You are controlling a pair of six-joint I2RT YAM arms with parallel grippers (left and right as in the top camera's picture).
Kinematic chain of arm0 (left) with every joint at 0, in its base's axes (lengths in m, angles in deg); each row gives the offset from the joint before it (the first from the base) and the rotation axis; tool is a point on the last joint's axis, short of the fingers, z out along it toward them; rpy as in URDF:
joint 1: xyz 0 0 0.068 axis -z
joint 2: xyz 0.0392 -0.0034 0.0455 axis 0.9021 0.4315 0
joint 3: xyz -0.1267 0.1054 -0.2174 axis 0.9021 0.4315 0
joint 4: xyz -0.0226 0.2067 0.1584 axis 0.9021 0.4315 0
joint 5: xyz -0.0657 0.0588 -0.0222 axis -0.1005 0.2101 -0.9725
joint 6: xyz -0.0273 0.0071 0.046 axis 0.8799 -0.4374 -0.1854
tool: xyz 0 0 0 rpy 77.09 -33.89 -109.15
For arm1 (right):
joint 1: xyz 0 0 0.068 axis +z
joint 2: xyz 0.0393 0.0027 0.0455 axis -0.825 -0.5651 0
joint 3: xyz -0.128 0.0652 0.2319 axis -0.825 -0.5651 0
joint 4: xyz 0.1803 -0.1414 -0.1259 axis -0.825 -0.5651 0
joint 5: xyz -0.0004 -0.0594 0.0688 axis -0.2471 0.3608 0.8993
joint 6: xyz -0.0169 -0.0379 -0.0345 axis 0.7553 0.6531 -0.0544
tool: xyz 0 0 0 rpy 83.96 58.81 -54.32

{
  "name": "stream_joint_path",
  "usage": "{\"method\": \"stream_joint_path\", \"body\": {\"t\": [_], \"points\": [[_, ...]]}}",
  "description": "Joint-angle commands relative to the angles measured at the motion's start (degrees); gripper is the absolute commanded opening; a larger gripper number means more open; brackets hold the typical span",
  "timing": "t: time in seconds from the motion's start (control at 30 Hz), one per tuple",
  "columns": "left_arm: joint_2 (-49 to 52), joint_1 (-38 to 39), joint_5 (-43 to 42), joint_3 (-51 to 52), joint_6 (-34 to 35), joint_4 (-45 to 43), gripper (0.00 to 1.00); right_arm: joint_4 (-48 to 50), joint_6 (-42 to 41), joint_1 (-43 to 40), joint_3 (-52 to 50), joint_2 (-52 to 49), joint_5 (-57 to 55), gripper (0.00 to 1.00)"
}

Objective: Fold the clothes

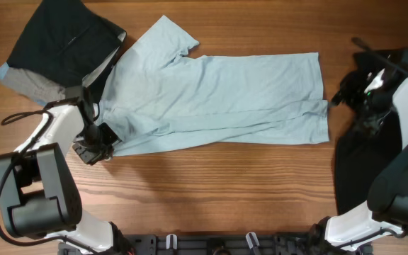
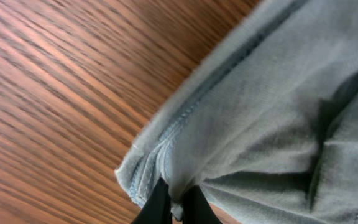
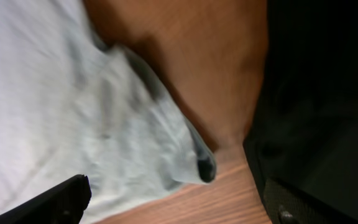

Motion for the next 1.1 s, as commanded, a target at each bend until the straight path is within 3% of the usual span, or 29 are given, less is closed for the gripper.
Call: {"method": "stream_joint_path", "body": {"t": [0.0,0.1,0.27,0.3,0.33,0.37,0.4,0.43,0.73,1.07], "points": [[-0.1,-1.6,0.8,0.5,-0.1,0.0,0.04,1.7,1.7,0.5,-7.1,-0.9,2.1,0.95],[-0.7,-1.8,0.8,-0.1,-0.7,0.0,0.04,5.9,5.8,1.3,-12.2,-0.9,8.7,0.94],[-1.8,-1.7,0.8,-0.2,-1.0,0.0,0.08,10.6,5.5,3.1,-16.3,-0.9,11.8,0.92],[-1.9,-1.7,0.8,-0.2,-1.0,0.0,0.09,11.0,5.6,3.5,-16.5,-0.9,11.6,0.84],[-2.0,-1.7,0.8,-0.2,-1.0,0.0,0.09,11.2,5.5,3.7,-16.5,-0.9,11.0,0.66],[-2.2,-1.7,0.8,-0.2,-1.0,0.0,0.09,11.3,5.1,3.7,-16.4,-0.9,10.4,0.33],[-2.3,-1.7,0.8,-0.2,-1.0,0.0,0.07,11.3,3.5,3.5,-16.1,-0.9,9.4,0.16],[-2.5,-1.7,0.8,-0.2,-1.4,0.0,0.06,10.9,1.4,3.2,-15.7,-0.9,8.1,0.05],[-7.3,-2.4,0.9,-0.5,-3.3,0.4,0.04,-4.7,-2.1,1.4,-6.2,0.9,-7.1,0.04],[-11.1,-2.4,4.1,-1.1,-3.3,3.1,0.04,-6.9,-2.8,1.4,-5.9,1.2,-13.5,0.04]]}}
